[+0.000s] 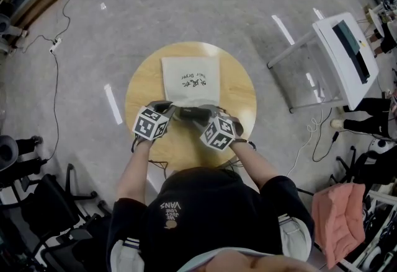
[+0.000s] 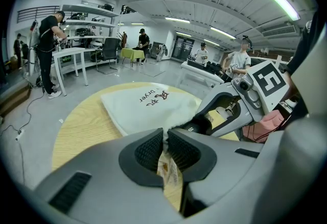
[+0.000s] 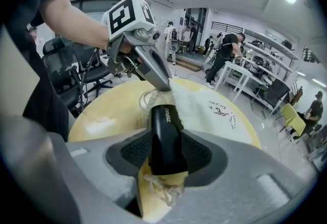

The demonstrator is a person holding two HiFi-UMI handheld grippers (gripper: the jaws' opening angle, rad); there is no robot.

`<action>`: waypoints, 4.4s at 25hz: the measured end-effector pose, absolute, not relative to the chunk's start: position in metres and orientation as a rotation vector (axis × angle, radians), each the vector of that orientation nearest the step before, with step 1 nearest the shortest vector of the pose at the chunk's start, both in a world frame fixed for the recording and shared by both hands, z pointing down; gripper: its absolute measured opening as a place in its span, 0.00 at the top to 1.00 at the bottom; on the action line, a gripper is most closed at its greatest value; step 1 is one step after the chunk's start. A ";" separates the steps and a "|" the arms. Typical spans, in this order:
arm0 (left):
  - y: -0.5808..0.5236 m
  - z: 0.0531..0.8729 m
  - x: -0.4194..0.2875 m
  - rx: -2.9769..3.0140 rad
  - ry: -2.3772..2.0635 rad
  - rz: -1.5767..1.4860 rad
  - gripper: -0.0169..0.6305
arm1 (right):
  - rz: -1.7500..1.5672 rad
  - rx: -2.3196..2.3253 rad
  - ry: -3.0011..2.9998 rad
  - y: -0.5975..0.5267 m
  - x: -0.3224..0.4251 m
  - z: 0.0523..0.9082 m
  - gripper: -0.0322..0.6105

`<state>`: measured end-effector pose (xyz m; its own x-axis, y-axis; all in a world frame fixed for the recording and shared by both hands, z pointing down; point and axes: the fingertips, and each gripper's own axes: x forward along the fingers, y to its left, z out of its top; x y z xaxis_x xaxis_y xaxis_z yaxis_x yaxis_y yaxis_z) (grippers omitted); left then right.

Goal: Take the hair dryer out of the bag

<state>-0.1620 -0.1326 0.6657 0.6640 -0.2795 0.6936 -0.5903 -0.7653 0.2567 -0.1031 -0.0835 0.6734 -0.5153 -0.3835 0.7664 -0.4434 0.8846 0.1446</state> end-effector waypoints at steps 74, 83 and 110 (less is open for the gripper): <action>-0.148 0.677 -0.159 2.380 -0.669 0.836 0.91 | 0.246 0.208 -1.843 -0.095 -0.107 0.749 0.37; -0.148 0.678 -0.163 2.375 -0.666 0.834 0.91 | 0.247 0.205 -1.819 -0.095 -0.111 0.751 0.37; -0.142 0.676 -0.158 2.377 -0.688 0.859 0.91 | 0.312 0.173 -1.941 -0.087 -0.110 0.736 0.40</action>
<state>-0.1583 -0.1420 0.6757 0.6704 -0.2816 0.6865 -0.6087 -0.7379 0.2916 -0.1102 -0.0870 0.7365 -0.3811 0.0254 0.9242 -0.2654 0.9545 -0.1357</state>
